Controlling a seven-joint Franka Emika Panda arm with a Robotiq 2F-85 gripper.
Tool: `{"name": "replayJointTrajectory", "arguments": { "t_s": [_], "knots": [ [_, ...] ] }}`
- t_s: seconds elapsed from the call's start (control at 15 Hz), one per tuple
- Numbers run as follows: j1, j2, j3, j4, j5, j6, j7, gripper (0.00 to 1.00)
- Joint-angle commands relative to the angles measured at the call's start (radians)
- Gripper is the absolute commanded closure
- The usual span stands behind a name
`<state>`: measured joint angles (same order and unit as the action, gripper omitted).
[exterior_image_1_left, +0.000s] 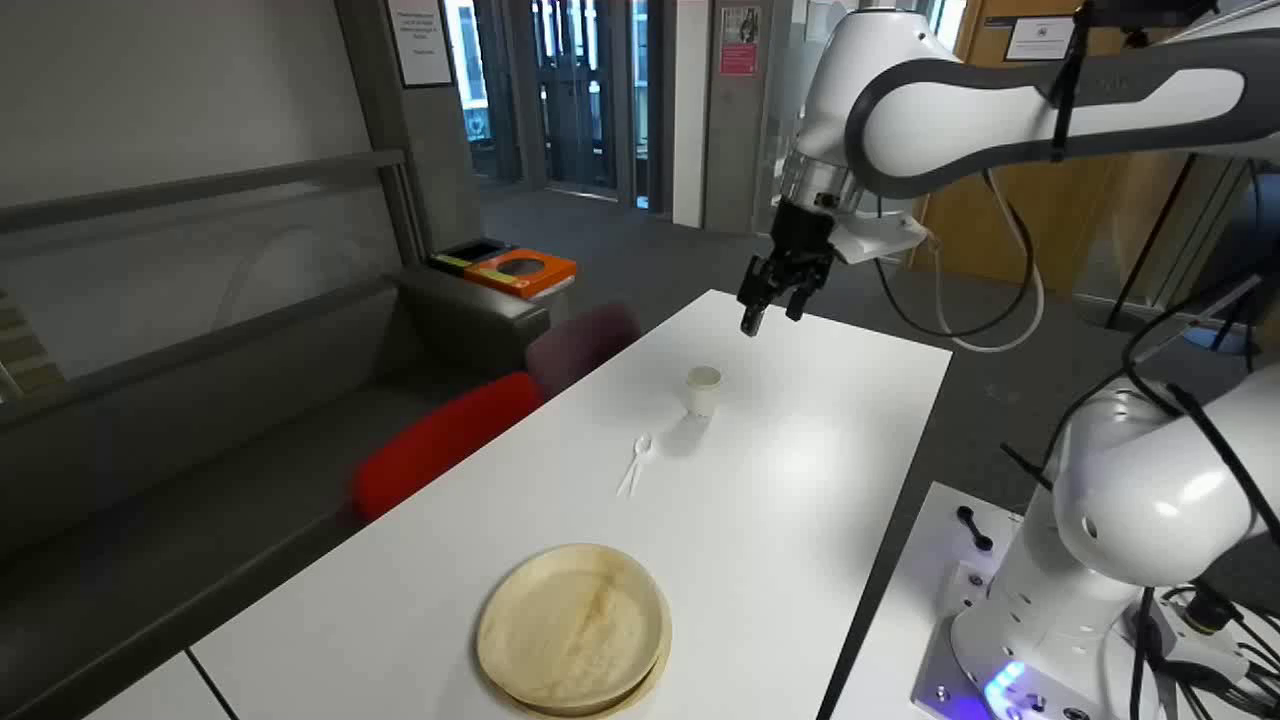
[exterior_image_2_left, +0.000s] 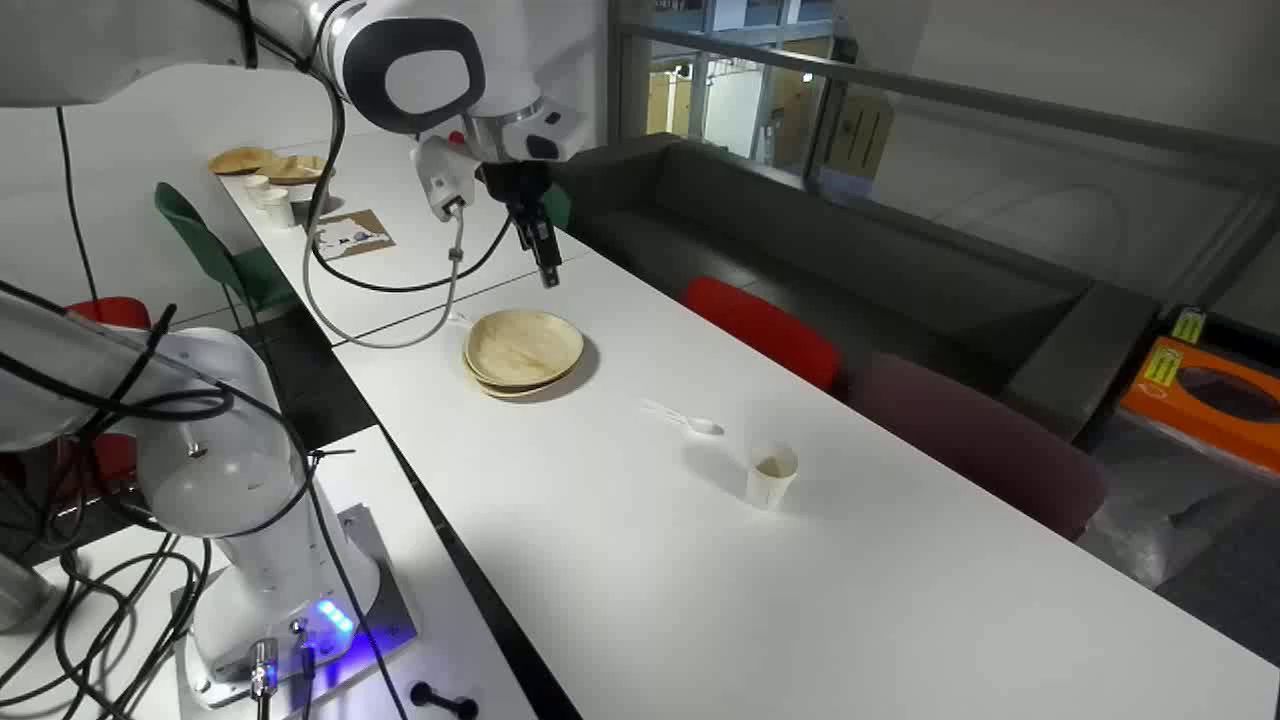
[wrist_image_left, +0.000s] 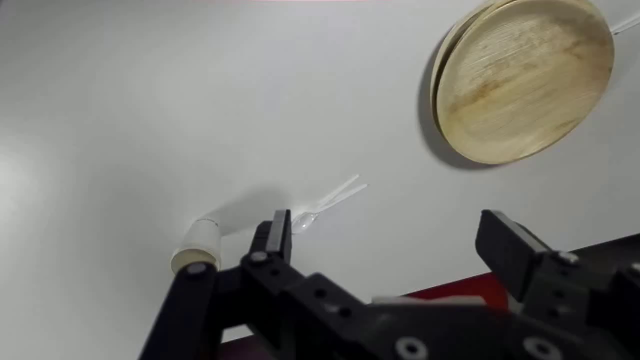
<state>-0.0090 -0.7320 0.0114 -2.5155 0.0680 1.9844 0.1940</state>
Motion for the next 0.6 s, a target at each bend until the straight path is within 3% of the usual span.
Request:
{"name": "replayJointTrajectory", "arguments": {
  "t_s": [0.0,0.2,0.53],
  "knots": [
    [-0.012,0.001,0.009,0.002,0.007,-0.002,-0.007,0.0],
    [0.018,0.054,0.048,0.025,-0.004,0.008,-0.028,0.0],
    [0.127,0.203,0.125,0.072,0.001,0.003,-0.117,0.0]
  ]
}}
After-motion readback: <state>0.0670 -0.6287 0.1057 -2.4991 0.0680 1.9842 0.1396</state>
